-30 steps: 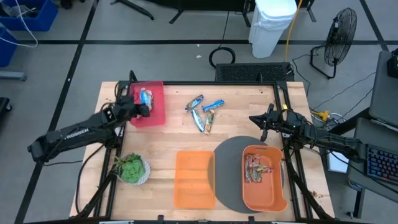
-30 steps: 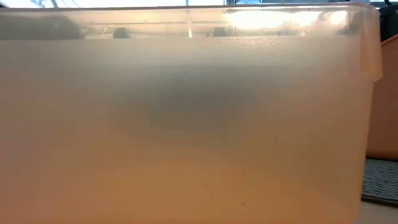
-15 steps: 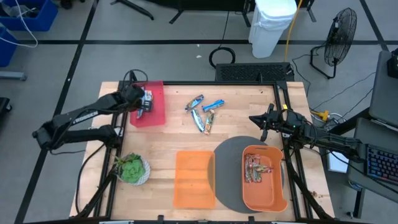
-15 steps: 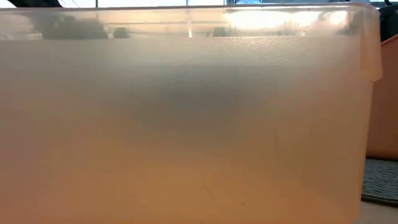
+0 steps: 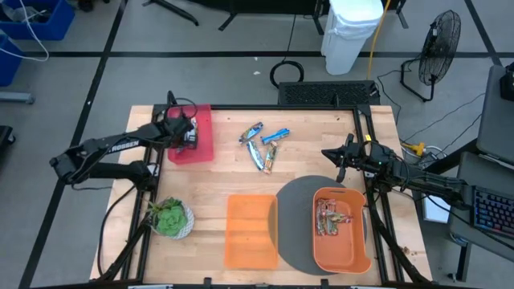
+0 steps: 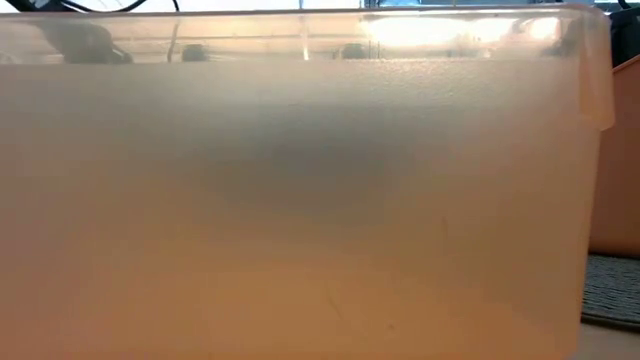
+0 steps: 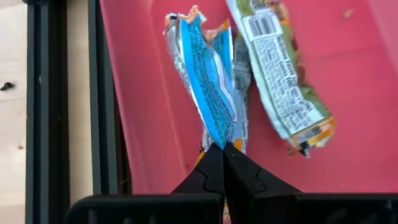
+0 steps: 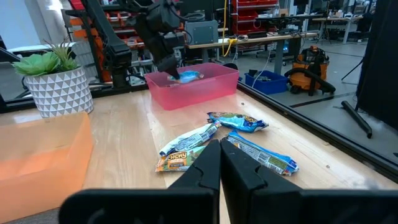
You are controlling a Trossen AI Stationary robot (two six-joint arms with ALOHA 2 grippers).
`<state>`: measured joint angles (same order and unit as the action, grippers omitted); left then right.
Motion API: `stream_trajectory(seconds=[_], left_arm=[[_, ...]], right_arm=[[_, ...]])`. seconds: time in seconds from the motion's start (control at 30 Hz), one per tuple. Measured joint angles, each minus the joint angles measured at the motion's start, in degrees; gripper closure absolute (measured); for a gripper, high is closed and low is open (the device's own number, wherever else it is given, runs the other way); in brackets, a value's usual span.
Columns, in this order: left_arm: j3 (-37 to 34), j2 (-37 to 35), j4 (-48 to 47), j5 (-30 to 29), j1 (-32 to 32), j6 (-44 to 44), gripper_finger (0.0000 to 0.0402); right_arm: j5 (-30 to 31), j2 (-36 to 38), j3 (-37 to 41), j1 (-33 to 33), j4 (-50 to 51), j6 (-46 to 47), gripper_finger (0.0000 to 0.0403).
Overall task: Pick and place Granola Bars by type
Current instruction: Put the top yellow granola bar into the red bin
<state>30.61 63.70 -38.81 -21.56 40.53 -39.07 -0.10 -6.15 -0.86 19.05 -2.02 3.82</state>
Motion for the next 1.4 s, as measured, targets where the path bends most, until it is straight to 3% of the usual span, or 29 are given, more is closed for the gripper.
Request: stream_trajectory(seconds=[0.93, 1.4], left_arm=[[-0.8, 0.0, 0.0, -0.5, 0.0, -0.4, 0.0387], [-0.8, 0.0, 0.2, 2.0, -3.4, 2.7, 0.0236]], right_arm=[[0.0, 0.0, 0.0, 0.0, 0.0, 0.0, 0.0403], [0.0, 0.0, 0.0, 0.0, 0.0, 0.0, 0.0403]])
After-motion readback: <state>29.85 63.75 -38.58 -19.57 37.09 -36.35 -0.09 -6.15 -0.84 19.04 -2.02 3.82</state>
